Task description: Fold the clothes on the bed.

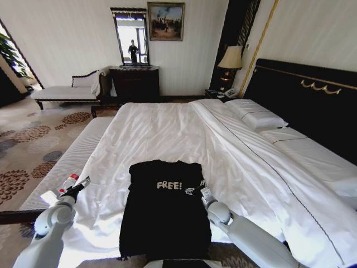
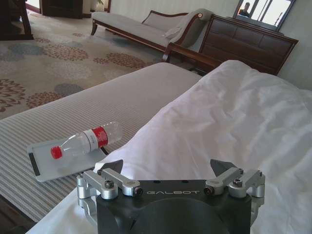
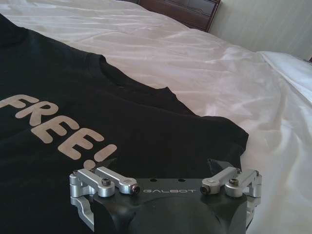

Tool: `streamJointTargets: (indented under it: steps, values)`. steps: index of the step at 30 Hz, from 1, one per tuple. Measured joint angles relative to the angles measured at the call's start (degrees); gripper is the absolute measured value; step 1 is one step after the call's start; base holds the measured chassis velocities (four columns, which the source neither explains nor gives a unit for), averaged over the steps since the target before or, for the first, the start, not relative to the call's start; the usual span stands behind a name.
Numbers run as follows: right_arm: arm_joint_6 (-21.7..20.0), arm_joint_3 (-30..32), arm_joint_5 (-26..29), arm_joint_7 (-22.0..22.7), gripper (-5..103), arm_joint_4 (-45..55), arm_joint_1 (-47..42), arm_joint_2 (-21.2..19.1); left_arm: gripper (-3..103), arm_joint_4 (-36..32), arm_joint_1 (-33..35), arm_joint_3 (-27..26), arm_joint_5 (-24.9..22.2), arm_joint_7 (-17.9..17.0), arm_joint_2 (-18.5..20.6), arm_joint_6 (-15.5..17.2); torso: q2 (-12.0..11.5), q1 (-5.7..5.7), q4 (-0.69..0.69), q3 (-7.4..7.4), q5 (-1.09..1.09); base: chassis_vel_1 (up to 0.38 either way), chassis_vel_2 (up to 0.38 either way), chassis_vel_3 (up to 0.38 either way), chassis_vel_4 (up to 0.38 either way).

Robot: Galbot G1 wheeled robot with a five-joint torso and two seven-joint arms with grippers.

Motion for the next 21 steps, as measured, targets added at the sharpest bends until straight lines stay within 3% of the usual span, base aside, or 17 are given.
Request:
streamJointTargets:
  steps: [19, 21]
  values:
    - [-3.2, -4.7, -4.1, 3.2, 101, -2.3, 2.2, -0.3, 100, 1.5, -0.5, 0.4, 0.0, 0.0, -0.3, 0.0, 0.0, 0.0, 0.0, 0.0, 0.0, 0.0, 0.0, 0.0, 0.0]
    - [-3.6, -4.8, -4.3, 3.8, 93, -2.5, 2.2, -0.3, 100, 1.5, -0.7, 0.5, -0.1, 0.0, -0.4, 0.0, 0.0, 0.0, 0.0, 0.0, 0.01, 0.0, 0.0, 0.0, 0.0]
